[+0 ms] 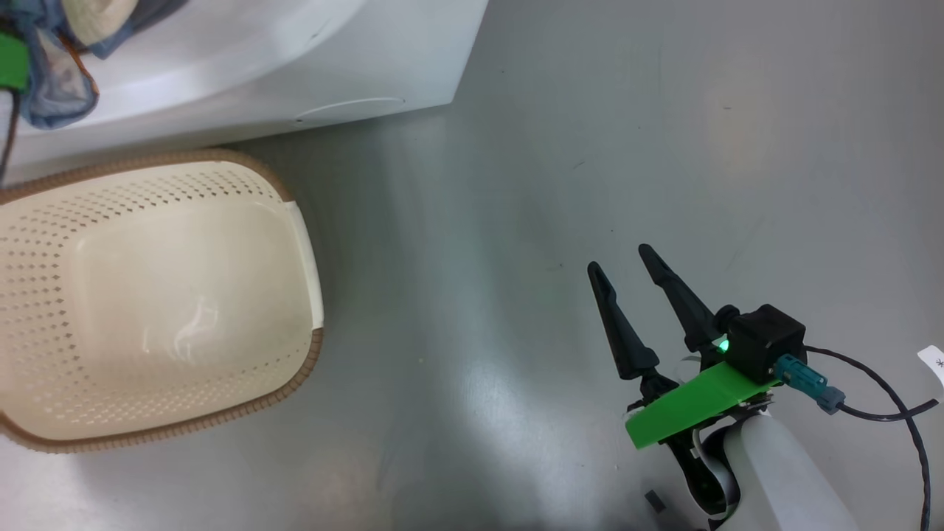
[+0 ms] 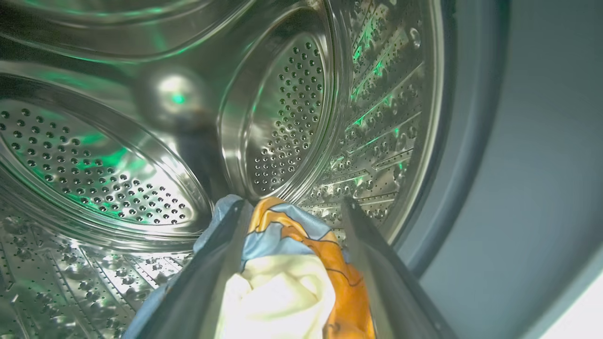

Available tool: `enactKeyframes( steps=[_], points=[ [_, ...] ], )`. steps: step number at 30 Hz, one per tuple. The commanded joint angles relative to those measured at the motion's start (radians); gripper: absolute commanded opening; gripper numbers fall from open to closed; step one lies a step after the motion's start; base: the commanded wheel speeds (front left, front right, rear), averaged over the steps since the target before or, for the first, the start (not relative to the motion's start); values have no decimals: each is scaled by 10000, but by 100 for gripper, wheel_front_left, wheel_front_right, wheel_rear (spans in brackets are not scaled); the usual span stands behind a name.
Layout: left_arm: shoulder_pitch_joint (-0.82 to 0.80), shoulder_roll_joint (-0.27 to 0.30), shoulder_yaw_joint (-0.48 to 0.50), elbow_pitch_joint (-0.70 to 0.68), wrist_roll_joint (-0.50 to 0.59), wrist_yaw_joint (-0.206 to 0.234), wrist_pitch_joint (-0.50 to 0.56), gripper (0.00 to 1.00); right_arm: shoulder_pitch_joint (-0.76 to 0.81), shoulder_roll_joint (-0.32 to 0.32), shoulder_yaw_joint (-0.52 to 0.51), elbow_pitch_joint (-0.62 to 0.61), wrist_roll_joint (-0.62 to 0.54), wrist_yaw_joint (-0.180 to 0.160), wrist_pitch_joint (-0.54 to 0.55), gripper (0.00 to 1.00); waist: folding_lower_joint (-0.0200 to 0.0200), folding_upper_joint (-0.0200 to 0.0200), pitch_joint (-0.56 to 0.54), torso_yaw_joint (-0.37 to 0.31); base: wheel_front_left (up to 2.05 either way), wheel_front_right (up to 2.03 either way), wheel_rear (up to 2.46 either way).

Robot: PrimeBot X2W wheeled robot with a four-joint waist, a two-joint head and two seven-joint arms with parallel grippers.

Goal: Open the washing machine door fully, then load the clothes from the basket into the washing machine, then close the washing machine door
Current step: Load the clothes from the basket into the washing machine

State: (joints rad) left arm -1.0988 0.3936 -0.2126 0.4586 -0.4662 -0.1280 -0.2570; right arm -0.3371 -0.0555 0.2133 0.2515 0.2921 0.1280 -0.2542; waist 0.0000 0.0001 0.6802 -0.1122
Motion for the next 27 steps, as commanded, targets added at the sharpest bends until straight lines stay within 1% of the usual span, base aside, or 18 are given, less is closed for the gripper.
enactKeyframes(
  steps=[1,6,7,13,19,27],
  points=[
    [412,475,365,-524,-28,-26,-47,100,160,53,169,-153,-116,27,-76,100,0,-1,-57,71,0,0,0],
    [1459,377,1055,-1439,36,-26,-47,100,190,53,121,-174,-147,27,-76,100,0,-1,-123,162,0,0,0],
    [1459,377,1055,-1439,36,-26,-47,100,190,53,121,-174,-147,27,-76,100,0,-1,-123,162,0,0,0],
    [2924,202,2057,-2709,350,-26,-47,100,166,53,147,-220,-195,27,-76,100,0,-1,-157,175,0,0,0],
    [4275,-107,2649,-3668,573,-26,-47,100,201,53,90,-227,-224,27,-76,100,0,-1,-177,264,0,0,0],
    [5498,-642,3082,-4335,753,-26,-47,100,125,53,101,-178,-266,27,-76,100,0,-1,-154,331,0,0,0]
  ],
)
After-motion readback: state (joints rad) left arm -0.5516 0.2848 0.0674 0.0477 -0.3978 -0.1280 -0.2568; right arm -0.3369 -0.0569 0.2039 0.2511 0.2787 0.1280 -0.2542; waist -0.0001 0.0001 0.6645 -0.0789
